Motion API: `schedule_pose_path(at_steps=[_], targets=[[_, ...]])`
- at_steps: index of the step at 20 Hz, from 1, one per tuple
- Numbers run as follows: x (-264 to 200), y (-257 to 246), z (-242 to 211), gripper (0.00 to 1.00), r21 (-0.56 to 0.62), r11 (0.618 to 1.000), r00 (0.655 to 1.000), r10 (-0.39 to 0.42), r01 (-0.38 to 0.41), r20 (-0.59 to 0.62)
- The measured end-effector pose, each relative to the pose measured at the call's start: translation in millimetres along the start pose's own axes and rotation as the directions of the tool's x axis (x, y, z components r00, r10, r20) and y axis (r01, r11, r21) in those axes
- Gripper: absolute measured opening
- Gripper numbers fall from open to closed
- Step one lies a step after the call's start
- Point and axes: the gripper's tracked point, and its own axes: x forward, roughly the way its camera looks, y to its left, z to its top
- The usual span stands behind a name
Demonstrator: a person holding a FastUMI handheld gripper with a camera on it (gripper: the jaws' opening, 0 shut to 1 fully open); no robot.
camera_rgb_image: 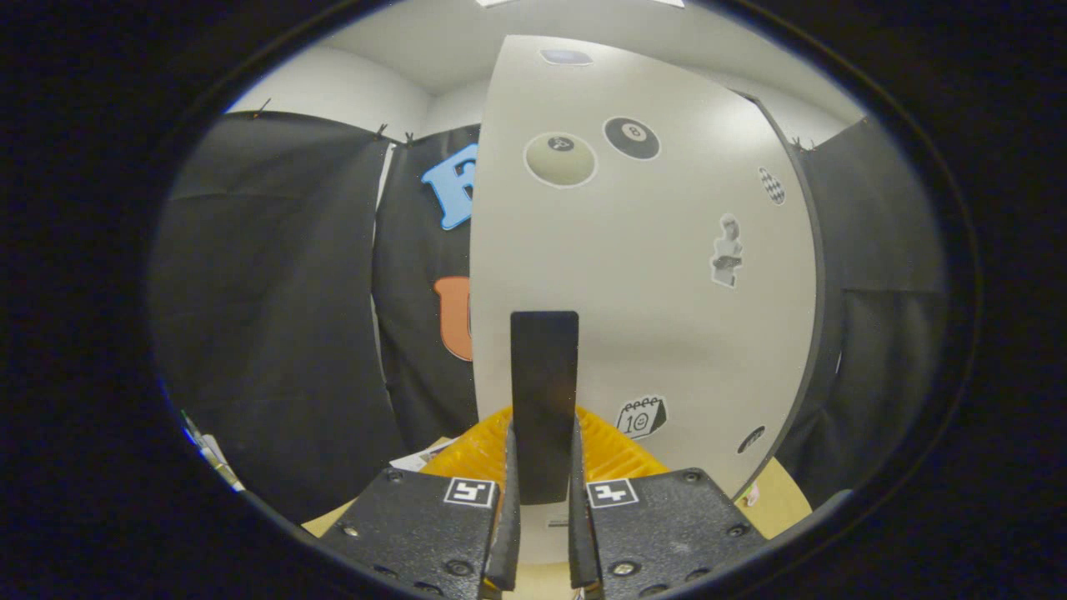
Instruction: Open the shoe cabinet door, grab the shoes and put them into the shoe cabinet, then close the shoe cabinet door.
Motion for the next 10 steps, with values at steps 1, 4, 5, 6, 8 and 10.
schedule_pose_path(at_steps=[1,4,5,6,8,10], targets=[[-10.1,-2.5,-1.3,0.27,0.014,1.000,1.000,0.017,-0.017,0.003],[-41.6,-13.6,-5.2,0.27,0.035,0.998,0.999,0.047,-0.047,0.002],[-52.5,-19.0,-5.0,0.27,0.038,0.998,0.999,0.048,-0.048,0.010],[-62.9,-23.8,-5.5,0.27,0.027,0.998,0.998,0.055,-0.055,0.011],[-86.4,-37.3,-6.4,0.27,0.044,0.997,0.997,0.070,-0.071,0.030],[-108.2,-53.0,-9.5,0.27,0.057,0.996,0.996,0.071,-0.074,0.044]])
